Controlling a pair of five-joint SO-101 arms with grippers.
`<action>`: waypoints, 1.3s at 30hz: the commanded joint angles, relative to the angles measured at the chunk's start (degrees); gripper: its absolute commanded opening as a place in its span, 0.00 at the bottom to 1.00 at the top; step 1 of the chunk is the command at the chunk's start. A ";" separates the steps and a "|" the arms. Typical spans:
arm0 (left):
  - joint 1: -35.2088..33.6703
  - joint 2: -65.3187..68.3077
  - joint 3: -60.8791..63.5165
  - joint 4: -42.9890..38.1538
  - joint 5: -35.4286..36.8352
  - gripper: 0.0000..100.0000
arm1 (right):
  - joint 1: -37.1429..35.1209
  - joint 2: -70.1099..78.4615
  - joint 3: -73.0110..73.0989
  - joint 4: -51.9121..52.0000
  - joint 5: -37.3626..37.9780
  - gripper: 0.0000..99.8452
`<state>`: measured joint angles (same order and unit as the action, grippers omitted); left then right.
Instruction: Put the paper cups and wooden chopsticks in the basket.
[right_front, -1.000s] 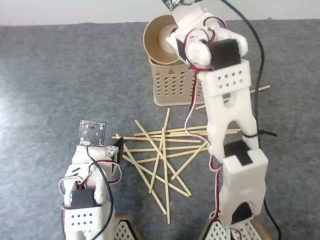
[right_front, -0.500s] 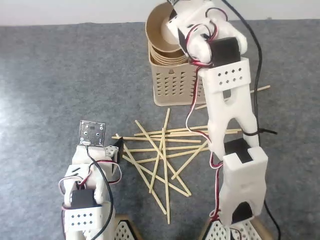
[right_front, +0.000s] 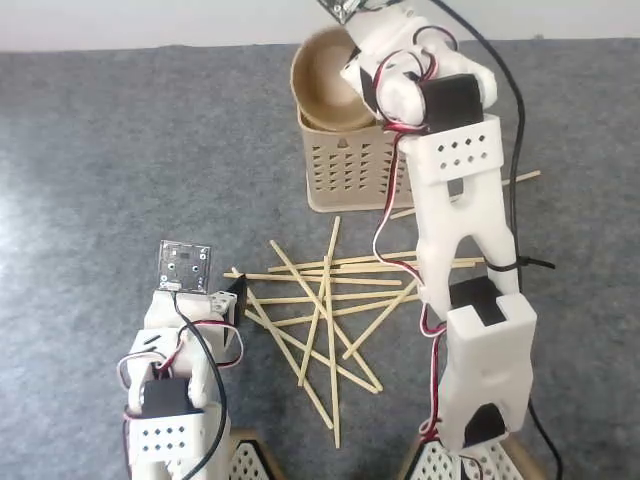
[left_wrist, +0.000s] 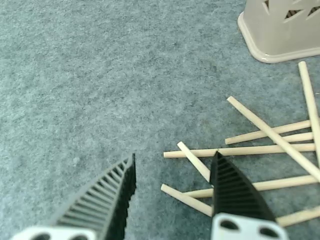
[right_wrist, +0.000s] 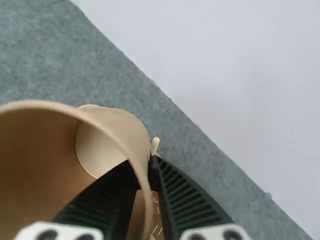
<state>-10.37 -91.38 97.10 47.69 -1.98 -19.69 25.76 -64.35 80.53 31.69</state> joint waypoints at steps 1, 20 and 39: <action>-0.26 0.09 -0.31 -1.05 -0.53 0.23 | -0.40 -3.56 -1.14 1.71 0.35 0.01; -0.26 0.18 -0.31 -0.97 -0.53 0.23 | -0.22 -2.95 -0.97 2.51 -7.74 0.01; -0.26 0.26 -0.31 -0.97 -0.53 0.23 | 0.04 -5.32 -0.70 0.92 -9.32 0.16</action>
<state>-10.37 -91.38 97.10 47.69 -1.98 -19.69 23.56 -64.35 84.31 22.73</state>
